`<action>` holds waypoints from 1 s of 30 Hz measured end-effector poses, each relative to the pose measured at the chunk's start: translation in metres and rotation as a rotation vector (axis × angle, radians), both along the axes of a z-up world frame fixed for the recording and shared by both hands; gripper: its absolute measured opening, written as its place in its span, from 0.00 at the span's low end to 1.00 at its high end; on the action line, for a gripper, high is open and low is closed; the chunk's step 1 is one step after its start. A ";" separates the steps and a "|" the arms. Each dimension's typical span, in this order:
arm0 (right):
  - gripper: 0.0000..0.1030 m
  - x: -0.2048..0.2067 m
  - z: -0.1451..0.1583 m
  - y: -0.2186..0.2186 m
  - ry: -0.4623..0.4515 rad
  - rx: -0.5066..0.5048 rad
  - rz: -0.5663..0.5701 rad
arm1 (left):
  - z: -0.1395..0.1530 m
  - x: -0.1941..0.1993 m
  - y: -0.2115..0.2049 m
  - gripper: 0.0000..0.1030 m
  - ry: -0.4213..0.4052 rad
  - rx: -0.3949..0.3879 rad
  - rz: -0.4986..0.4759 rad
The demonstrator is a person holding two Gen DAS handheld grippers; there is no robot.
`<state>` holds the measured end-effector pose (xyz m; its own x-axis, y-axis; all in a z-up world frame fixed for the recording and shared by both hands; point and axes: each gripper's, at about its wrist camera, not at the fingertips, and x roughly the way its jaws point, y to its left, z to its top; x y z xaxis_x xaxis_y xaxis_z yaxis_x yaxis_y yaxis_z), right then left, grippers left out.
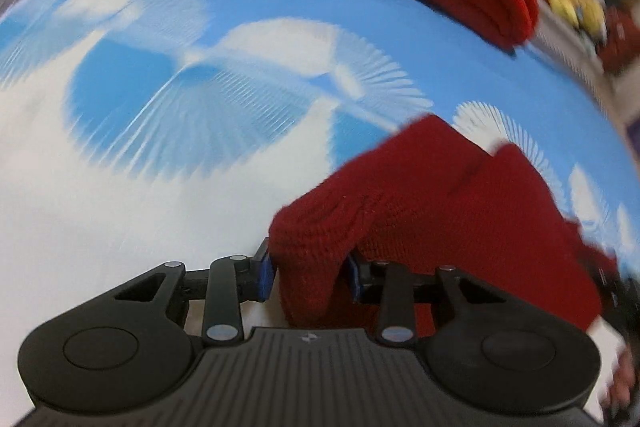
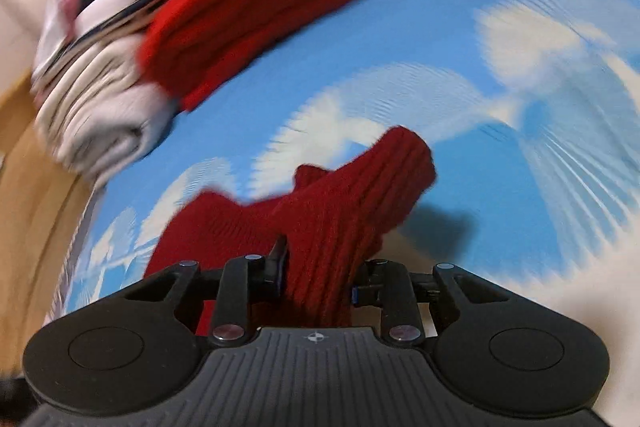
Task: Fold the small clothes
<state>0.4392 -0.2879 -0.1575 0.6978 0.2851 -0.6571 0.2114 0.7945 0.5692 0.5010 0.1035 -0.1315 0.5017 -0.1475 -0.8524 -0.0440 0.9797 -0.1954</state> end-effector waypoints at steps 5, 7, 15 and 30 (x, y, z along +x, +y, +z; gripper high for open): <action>0.28 -0.071 -0.014 -0.016 0.003 0.094 -0.060 | 0.007 0.069 -0.067 0.32 -0.008 0.148 -0.170; 0.28 -0.093 -0.018 -0.013 -0.002 0.131 -0.071 | 0.009 0.081 -0.090 0.32 -0.012 0.174 -0.197; 0.28 -0.110 -0.021 -0.014 0.004 0.186 -0.120 | 0.002 0.091 -0.103 0.46 -0.038 0.203 -0.161; 0.17 -0.115 0.061 0.025 -0.179 -0.335 0.153 | 0.061 0.025 -0.101 1.00 -0.313 0.256 -0.215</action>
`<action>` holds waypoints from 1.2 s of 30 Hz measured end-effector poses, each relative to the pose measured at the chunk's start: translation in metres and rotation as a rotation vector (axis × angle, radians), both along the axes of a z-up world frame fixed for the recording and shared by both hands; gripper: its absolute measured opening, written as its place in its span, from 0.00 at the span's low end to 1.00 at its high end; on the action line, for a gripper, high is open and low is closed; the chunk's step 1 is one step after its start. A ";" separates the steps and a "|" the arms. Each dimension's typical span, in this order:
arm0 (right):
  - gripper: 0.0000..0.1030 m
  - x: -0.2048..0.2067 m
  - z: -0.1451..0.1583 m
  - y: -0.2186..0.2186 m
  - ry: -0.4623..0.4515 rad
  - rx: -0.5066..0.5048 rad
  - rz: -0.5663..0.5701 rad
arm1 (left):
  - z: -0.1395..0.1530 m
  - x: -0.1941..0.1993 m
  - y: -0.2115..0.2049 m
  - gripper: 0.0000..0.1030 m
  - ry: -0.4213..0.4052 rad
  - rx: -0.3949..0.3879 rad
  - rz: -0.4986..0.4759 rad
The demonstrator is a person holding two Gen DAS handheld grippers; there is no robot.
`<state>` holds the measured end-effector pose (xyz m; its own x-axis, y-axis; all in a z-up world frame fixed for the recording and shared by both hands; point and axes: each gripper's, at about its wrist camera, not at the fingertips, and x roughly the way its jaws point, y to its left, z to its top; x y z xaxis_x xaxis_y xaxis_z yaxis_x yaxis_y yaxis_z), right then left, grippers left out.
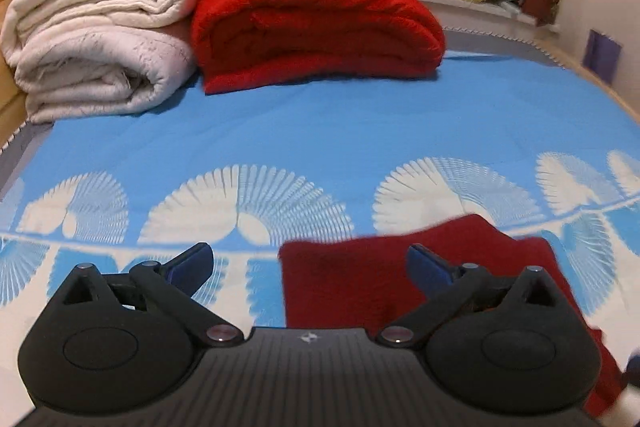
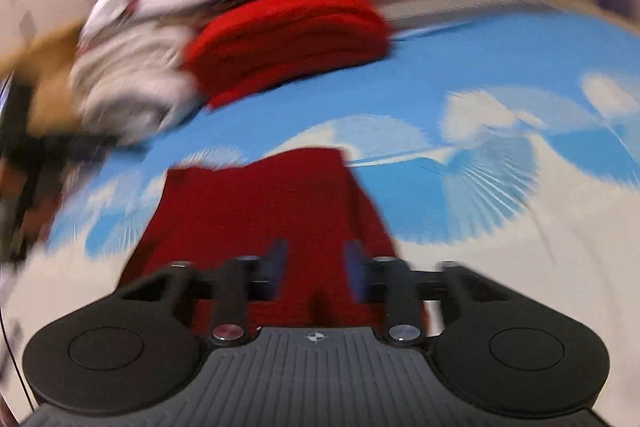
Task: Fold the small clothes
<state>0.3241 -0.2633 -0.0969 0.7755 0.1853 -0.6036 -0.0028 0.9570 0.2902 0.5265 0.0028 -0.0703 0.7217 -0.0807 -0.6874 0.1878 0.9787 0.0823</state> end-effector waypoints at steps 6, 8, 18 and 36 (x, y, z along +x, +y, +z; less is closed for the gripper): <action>0.03 0.033 -0.067 0.007 0.117 -0.109 0.033 | -0.082 0.079 -0.017 1.00 0.136 0.254 0.149; 0.03 0.032 -0.064 -0.003 0.091 -0.060 0.054 | -0.094 0.089 -0.003 1.00 0.163 0.193 0.170; 0.11 0.151 -0.021 -0.016 0.064 -0.014 0.020 | -0.032 0.024 0.020 1.00 0.097 0.029 -0.040; 0.87 -0.052 0.060 0.047 -0.045 -0.100 -0.094 | 0.014 -0.229 0.054 1.00 0.012 -0.050 0.026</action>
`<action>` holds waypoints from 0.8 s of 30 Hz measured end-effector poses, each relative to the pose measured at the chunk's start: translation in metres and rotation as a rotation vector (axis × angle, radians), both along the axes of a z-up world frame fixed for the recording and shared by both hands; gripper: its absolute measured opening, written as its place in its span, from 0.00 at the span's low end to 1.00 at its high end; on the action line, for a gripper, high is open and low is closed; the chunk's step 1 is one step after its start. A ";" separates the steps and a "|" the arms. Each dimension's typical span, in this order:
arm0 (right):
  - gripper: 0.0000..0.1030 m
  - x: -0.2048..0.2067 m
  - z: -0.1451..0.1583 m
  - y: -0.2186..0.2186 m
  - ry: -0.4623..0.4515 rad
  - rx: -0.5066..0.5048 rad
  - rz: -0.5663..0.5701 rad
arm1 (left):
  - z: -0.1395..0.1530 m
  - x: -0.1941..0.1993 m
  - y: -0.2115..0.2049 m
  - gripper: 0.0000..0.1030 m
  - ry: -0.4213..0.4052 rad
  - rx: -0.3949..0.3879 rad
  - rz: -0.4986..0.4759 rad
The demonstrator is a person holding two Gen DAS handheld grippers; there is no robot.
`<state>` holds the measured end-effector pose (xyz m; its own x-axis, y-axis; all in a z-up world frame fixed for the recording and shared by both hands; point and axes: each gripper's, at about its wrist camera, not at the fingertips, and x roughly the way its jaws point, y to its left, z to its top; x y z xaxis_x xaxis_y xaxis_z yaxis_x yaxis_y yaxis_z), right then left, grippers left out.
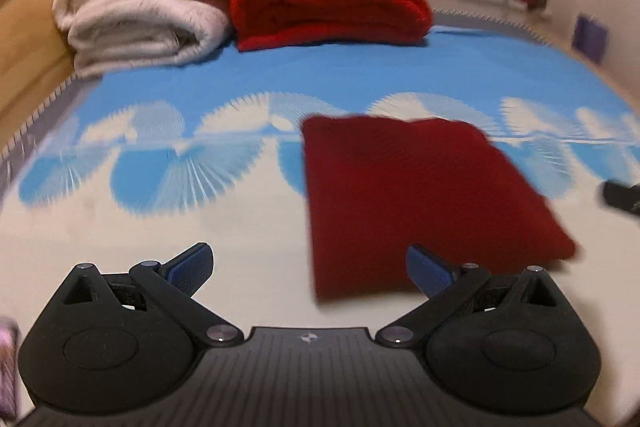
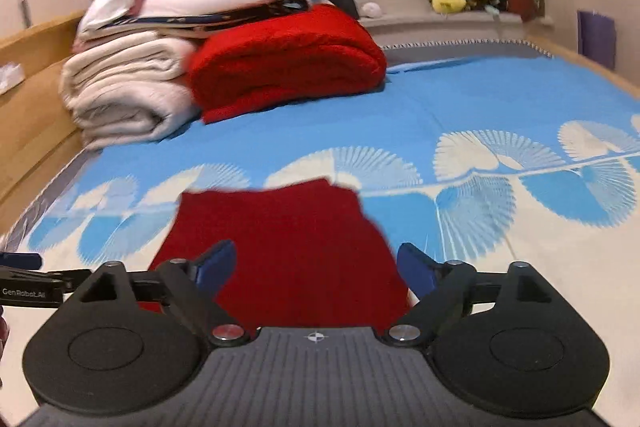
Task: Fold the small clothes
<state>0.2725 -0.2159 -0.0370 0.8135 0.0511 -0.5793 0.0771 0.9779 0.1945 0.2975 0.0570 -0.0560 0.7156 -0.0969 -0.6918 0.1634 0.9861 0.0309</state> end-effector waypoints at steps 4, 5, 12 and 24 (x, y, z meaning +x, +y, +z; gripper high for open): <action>0.91 -0.068 -0.005 0.036 -0.020 -0.059 -0.051 | -0.010 -0.058 0.001 1.00 -0.039 -0.051 0.029; 0.92 -0.083 -0.008 0.041 -0.028 -0.063 -0.080 | -0.016 -0.064 -0.001 1.00 -0.047 -0.050 0.031; 0.91 -0.109 -0.055 0.055 0.077 -0.132 -0.088 | -0.068 -0.070 -0.002 1.00 0.043 -0.016 -0.006; 0.91 -0.089 -0.072 0.061 0.128 -0.174 -0.096 | -0.070 -0.051 -0.004 1.00 0.029 -0.013 -0.023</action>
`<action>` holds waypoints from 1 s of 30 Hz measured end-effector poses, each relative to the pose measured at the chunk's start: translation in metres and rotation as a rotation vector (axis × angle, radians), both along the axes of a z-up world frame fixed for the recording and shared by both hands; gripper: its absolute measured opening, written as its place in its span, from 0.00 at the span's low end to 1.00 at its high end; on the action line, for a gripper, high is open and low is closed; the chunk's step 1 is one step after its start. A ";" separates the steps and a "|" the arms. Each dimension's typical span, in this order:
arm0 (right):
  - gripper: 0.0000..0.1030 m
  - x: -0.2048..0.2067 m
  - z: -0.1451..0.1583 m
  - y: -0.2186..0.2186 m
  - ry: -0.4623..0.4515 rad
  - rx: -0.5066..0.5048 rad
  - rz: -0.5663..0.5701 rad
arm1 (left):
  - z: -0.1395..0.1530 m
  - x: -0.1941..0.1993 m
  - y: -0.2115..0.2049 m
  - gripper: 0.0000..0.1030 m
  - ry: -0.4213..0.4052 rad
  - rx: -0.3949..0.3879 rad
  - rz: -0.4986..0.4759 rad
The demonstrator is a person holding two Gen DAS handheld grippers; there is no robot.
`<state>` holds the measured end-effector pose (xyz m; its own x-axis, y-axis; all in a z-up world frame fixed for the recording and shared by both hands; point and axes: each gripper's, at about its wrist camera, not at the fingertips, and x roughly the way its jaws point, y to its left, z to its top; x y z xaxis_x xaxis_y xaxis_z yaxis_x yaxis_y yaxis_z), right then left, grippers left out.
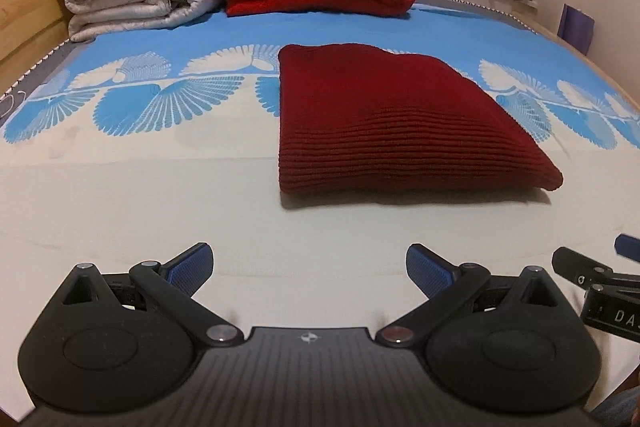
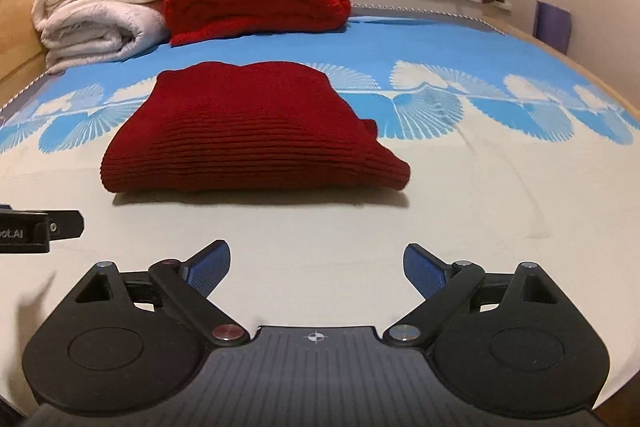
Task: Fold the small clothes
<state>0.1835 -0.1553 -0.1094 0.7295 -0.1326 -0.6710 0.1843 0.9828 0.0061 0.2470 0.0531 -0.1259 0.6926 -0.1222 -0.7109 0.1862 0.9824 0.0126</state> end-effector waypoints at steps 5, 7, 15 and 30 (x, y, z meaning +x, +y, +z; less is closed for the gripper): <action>0.91 0.002 0.000 -0.001 -0.004 -0.022 0.000 | -0.001 0.001 -0.002 1.00 0.001 0.006 -0.013; 0.91 0.001 -0.001 -0.003 -0.002 -0.011 -0.005 | -0.002 0.002 -0.001 1.00 0.004 0.007 -0.011; 0.91 -0.002 -0.002 -0.005 0.002 -0.016 -0.008 | -0.004 0.000 -0.005 1.00 -0.007 0.015 -0.014; 0.91 0.001 -0.004 -0.004 0.013 -0.014 0.005 | -0.005 -0.005 -0.016 1.00 -0.028 0.057 -0.047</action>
